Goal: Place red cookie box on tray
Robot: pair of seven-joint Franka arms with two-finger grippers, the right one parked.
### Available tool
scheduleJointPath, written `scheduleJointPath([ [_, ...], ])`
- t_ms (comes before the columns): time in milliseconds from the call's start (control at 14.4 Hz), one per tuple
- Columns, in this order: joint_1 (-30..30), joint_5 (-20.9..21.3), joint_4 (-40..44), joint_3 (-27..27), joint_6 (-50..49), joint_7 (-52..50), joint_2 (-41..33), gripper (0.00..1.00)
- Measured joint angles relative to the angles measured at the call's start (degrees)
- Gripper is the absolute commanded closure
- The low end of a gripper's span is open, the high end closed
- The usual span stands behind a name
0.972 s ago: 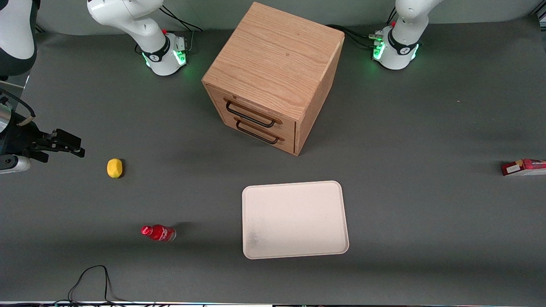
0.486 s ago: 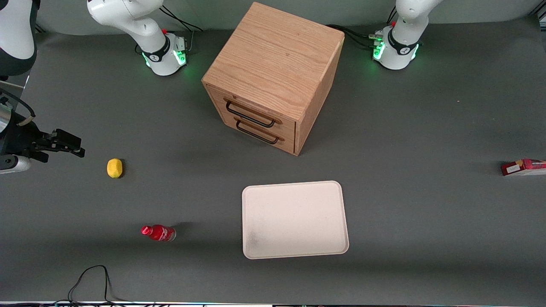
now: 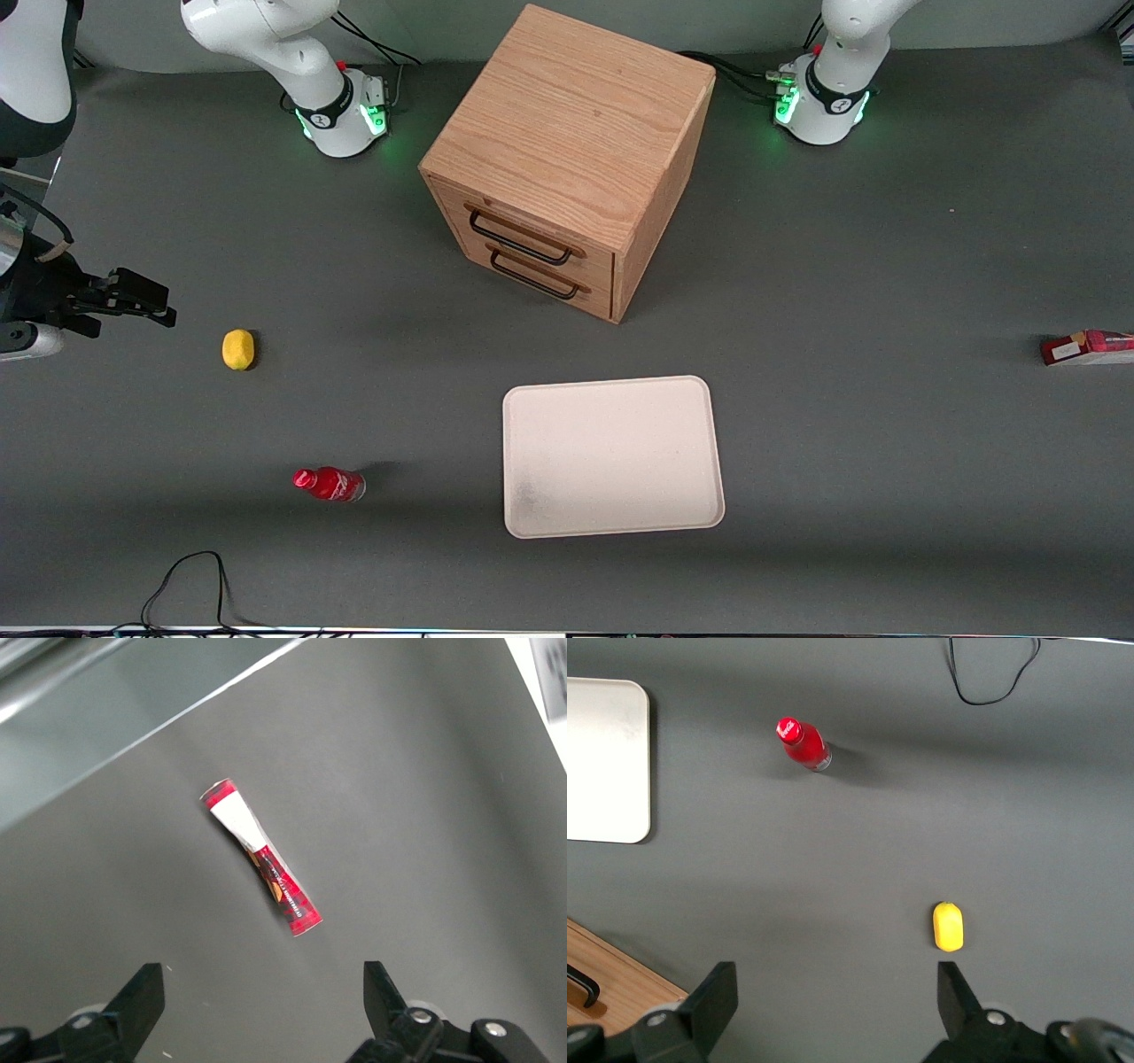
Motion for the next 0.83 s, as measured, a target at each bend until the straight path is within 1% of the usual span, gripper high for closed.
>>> scheduleJointPath([
  [139, -0.01, 0.04, -1.08, 0.06, 0.25, -8.17, -0.17, 0.00],
  [278, -0.11, 0.09, -3.97, 0.27, 2.80, -13.57, -0.17, 0.00],
  [556, -0.57, 0.10, -12.77, 1.77, 13.26, -16.28, 0.01, 0.00],
  [833, -0.99, 0.07, -21.03, 1.98, 24.76, -19.56, 0.64, 0.00],
])
